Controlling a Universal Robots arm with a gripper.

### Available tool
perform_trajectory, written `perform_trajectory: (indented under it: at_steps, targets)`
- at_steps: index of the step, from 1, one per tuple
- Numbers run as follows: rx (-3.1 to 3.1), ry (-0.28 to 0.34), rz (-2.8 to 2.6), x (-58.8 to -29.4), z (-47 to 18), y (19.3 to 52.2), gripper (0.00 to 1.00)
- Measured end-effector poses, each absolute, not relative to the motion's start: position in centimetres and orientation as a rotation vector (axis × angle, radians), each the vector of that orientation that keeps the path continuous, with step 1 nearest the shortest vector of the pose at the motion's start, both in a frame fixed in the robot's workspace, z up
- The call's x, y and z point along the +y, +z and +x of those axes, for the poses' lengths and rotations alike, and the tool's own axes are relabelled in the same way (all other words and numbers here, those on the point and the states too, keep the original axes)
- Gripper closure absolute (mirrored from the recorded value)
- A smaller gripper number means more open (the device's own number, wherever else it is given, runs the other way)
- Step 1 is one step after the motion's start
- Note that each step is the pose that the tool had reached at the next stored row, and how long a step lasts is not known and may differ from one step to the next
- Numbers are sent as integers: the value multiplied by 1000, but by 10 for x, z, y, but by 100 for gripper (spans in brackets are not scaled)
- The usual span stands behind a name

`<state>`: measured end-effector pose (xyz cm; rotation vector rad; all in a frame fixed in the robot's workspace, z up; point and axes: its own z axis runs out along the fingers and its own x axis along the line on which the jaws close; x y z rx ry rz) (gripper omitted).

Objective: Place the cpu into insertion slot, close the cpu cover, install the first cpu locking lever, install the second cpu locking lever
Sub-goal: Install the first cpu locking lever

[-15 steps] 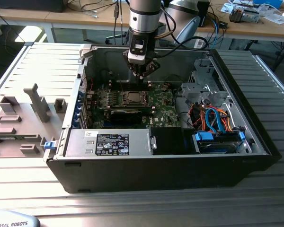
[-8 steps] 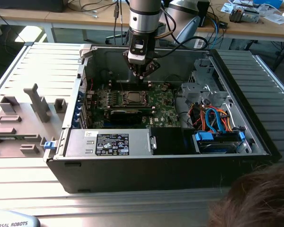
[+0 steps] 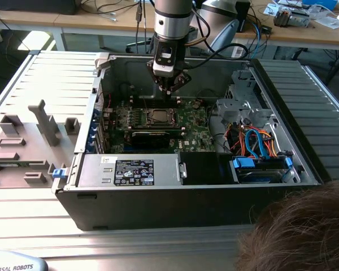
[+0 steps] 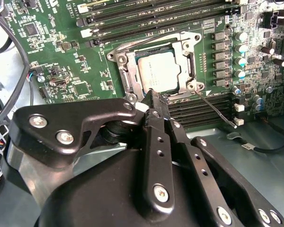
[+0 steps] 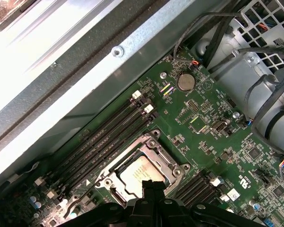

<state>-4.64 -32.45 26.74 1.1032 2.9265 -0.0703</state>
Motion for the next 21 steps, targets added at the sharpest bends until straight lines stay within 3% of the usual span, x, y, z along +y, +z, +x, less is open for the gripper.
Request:
perform_trajectory:
  at_steps: [21]
  targets:
    - [2934, -70, 1082, -324, -46, 267, 89]
